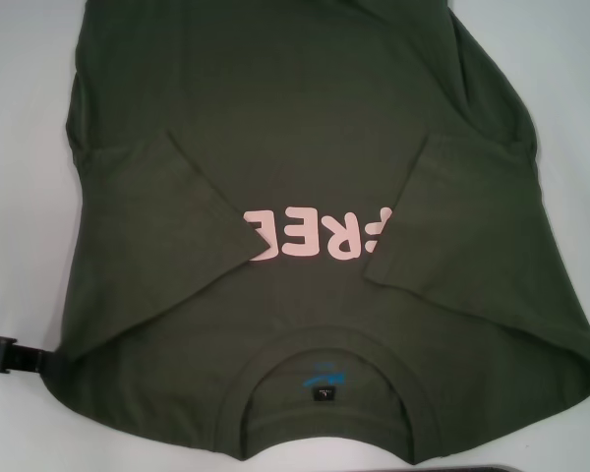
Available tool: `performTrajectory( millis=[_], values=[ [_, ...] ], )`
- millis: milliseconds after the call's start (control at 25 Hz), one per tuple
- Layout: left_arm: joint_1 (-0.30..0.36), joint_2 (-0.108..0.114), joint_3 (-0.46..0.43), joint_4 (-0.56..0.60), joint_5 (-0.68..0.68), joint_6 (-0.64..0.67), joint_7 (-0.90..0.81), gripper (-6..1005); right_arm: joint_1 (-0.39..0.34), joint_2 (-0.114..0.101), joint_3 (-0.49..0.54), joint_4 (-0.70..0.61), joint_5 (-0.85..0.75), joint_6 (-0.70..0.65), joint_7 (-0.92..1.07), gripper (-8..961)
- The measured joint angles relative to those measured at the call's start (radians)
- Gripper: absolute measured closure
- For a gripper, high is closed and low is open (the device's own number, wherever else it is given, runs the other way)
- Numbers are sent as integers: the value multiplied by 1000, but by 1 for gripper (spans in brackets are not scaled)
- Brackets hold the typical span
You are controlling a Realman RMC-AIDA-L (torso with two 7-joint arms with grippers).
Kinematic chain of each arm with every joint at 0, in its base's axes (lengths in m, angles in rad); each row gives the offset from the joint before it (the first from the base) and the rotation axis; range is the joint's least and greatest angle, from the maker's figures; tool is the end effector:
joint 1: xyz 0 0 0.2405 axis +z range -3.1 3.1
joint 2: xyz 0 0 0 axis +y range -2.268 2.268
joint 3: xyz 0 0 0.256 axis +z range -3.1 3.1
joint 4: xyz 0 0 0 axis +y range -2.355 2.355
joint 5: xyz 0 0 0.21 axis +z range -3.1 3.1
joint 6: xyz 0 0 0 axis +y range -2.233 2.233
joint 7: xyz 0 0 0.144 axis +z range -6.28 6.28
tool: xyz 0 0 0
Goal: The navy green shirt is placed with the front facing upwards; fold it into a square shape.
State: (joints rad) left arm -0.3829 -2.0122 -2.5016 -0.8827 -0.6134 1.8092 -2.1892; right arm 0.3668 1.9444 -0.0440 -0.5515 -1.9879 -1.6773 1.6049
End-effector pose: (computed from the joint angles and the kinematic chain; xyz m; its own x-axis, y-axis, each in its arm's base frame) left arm -0.3454 0.2495 0.0480 0.2682 0.9624 0.0428 0.9631 -0.2667 -0.0367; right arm 0.3612 0.2814 0.1190 0.2847 -0.3649 -0.8864 -0.8868 -0.4514 -0.0990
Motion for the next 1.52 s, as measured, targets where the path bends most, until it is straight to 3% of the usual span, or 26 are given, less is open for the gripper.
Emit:
performTrajectory(
  millis=[200,440,600,960,1200,1520],
  values=[
    [8,4,-27,7,0,6,6,972,-12,-13,-12,-5,-10,-36,24,151],
    [15,4,-27,16,0,17,5,972,-34,-57,-88,-19,-69,-110,171,152],
    [22,3,-23,21,0,31,7,972,-49,-69,-98,-38,-133,-161,285,152],
    [26,-2,-19,21,0,37,24,972,-87,-84,-98,-77,-265,-260,441,157],
    [20,-3,-19,21,0,38,37,972,-90,-88,-97,-85,-435,-263,493,162],
    [6,-5,-17,21,0,32,53,972,-109,-87,-98,-96,-523,-268,507,186]
  ],
)
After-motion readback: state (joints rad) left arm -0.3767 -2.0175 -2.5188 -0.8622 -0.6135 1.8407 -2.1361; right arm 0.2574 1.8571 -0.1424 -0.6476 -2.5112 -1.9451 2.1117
